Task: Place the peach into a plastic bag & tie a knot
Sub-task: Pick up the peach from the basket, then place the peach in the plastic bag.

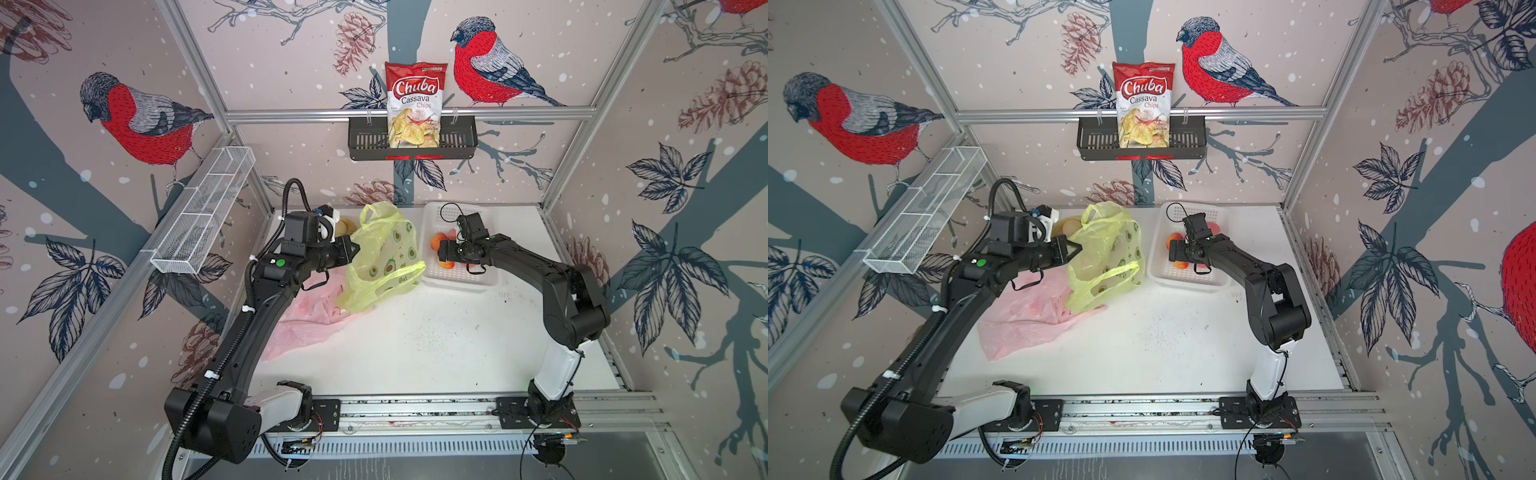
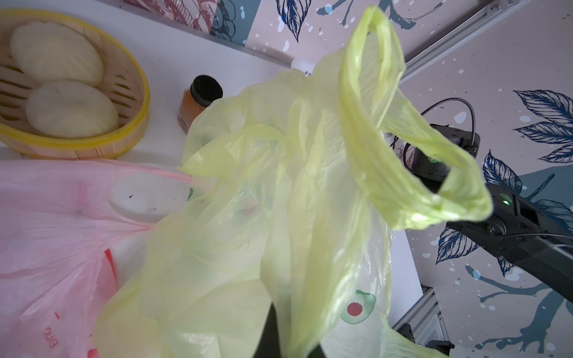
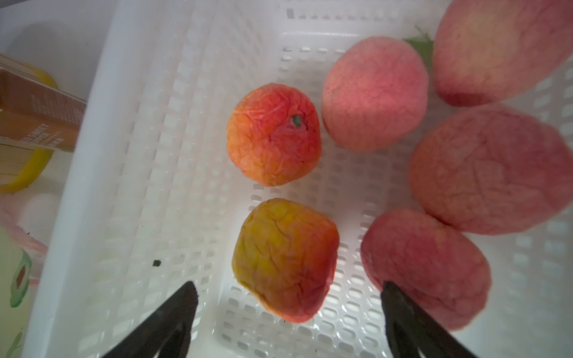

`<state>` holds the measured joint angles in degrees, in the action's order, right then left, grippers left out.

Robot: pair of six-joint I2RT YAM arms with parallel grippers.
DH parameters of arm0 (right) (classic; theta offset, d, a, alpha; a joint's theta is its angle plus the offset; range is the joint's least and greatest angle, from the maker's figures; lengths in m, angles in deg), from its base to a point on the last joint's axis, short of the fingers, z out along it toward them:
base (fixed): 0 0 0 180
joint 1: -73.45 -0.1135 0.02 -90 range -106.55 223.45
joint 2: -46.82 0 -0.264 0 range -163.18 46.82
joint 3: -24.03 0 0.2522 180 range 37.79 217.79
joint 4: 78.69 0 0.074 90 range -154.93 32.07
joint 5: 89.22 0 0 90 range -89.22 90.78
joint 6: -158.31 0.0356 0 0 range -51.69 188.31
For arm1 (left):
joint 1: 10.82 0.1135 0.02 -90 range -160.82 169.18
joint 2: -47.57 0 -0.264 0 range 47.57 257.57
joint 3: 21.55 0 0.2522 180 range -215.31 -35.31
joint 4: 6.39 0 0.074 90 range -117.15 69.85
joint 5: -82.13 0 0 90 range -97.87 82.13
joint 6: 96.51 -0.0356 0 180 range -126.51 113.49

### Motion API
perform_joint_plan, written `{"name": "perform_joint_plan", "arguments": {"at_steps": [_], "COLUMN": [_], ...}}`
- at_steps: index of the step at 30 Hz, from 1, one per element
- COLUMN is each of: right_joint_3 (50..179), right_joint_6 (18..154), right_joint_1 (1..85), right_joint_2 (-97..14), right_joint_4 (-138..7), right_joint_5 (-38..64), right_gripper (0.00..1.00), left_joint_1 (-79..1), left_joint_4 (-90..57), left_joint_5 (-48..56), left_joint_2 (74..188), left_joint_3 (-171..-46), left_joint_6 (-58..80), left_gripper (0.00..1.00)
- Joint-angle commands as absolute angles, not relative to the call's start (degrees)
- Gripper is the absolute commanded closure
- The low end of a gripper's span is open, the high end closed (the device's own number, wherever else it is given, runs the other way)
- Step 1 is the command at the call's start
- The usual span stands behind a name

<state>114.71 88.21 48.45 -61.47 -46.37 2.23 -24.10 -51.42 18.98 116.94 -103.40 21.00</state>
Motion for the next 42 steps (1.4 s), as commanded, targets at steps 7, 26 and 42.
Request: {"name": "perform_joint_plan", "arguments": {"at_steps": [7,26,42], "right_joint_3": [115.2,105.5,118.3], "right_joint_6": [90.4,89.0,92.2], "right_joint_1": [48.2,46.5,35.0], "right_joint_2": [-65.9,-36.4,-45.8], "right_joint_4": [-48.7,-47.0,-46.6], "right_joint_5": [0.6,14.6,22.9], "right_gripper": [0.14,0.63,0.17], "left_joint_1": [-24.4,-24.3,-24.3], "left_joint_4": [-38.9,-33.4,-31.3], "left_joint_5": [22.5,25.2,27.1], "left_joint_2": [116.8,121.9,121.8], "left_joint_3": [-95.7,-96.8,-95.8], "left_joint_6": [24.5,25.8,27.1], "left_gripper": [1.0,1.0,1.0]}}
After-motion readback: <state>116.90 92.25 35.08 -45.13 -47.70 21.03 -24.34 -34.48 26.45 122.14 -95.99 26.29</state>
